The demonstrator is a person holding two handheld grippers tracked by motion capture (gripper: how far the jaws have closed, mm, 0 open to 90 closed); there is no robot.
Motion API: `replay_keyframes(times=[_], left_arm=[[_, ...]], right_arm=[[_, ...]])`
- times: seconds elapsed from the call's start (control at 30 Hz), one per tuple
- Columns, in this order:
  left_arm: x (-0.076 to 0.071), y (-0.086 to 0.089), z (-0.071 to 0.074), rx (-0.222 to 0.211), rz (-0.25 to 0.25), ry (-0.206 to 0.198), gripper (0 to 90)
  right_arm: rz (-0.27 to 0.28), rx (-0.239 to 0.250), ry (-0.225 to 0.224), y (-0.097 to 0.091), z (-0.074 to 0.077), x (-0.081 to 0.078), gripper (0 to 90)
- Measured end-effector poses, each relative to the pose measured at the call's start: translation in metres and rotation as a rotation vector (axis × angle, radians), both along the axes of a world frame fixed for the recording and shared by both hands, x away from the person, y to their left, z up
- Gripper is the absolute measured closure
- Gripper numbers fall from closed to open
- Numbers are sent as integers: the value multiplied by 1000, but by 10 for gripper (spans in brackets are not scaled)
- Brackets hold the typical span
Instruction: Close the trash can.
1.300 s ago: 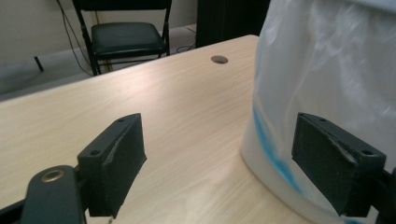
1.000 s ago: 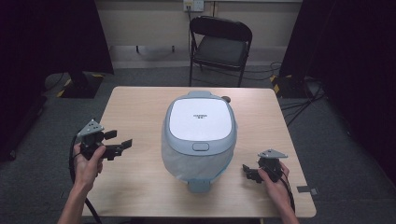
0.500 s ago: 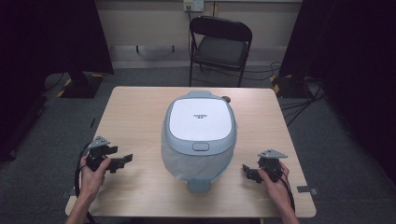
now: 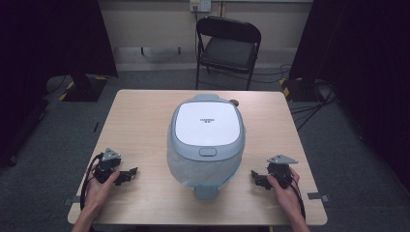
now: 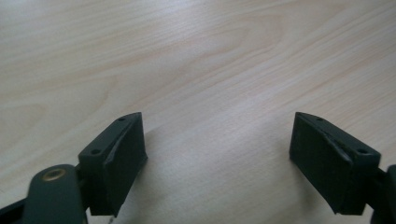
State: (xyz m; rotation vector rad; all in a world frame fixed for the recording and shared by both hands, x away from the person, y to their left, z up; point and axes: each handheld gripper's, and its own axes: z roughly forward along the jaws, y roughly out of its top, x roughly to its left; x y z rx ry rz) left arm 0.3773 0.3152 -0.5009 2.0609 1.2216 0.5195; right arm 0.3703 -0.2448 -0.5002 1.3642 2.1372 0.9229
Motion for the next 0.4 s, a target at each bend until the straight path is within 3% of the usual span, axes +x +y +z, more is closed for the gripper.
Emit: replay_keyframes(times=[0.1, 0.4], left_arm=[[1, 0, -2, -9, 3, -14, 94], [4, 0, -2, -1, -2, -9, 71]], right_arm=[[0, -1, -1, 0, 0, 0, 128], [0, 0, 0, 0, 0, 0, 128]])
